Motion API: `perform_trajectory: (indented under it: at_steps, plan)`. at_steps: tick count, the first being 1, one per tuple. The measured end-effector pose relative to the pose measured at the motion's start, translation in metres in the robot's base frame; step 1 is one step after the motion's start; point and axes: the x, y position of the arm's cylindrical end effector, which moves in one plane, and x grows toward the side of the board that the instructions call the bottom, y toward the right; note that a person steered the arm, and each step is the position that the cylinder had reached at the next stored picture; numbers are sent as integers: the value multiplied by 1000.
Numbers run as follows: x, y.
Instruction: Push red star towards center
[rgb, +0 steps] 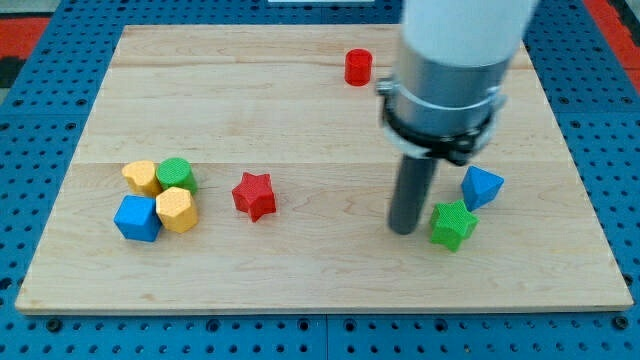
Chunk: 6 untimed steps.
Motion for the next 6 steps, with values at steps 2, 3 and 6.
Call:
perform_trajectory:
  at_steps: [2, 3, 6]
  plan:
    - [28, -120]
    - [-25, -143]
    - [-152, -204]
